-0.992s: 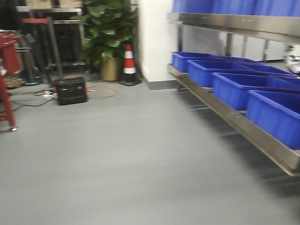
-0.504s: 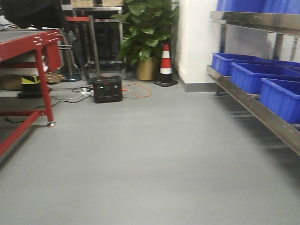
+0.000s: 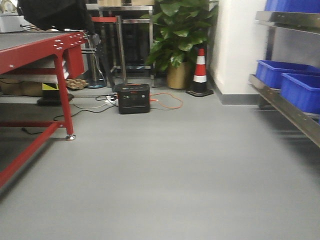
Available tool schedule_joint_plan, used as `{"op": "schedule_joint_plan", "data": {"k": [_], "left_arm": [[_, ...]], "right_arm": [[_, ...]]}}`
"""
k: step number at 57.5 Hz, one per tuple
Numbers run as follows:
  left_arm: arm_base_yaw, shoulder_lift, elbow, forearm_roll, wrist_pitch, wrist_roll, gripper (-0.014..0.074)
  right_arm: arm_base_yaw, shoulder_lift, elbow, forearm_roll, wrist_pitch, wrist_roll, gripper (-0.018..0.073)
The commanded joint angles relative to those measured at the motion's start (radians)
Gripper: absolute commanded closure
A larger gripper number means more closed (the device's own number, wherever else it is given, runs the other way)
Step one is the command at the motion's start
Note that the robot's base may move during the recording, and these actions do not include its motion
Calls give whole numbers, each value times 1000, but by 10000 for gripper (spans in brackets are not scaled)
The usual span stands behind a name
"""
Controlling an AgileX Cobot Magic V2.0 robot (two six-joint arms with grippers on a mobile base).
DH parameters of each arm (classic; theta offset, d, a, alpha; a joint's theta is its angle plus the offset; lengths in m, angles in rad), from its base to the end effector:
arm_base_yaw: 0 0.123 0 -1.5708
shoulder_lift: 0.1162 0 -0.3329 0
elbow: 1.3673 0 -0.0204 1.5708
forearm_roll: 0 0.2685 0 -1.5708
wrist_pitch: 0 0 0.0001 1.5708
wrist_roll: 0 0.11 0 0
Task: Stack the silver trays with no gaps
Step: 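Drive the base away from the shelf holding the tray in both grippers, then turn and drive the base to the other shelf, tray still held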
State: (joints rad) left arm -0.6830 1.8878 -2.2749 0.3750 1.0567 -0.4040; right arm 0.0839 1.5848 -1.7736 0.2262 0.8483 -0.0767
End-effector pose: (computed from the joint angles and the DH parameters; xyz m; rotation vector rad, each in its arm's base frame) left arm 0.3775 -0.2619 0.5113 0.3003 2.0744 -0.1975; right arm 0.3849 0.0510 0.4883 -0.1102 2.1306 0.2732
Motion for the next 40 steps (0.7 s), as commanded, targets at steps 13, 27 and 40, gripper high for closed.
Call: {"op": "schedule_joint_plan", "data": {"k": [13, 27, 40], "left_arm": [[2, -18, -12, 23, -37, 4, 596], [2, -18, -12, 23, -37, 4, 596], [2, -18, -12, 23, -37, 4, 596]], "right_arm": [[0, -12, -9, -19, -26, -24, 638], [0, -12, -9, -19, -26, -24, 638], [0, -12, -9, -19, -26, -24, 638]]}}
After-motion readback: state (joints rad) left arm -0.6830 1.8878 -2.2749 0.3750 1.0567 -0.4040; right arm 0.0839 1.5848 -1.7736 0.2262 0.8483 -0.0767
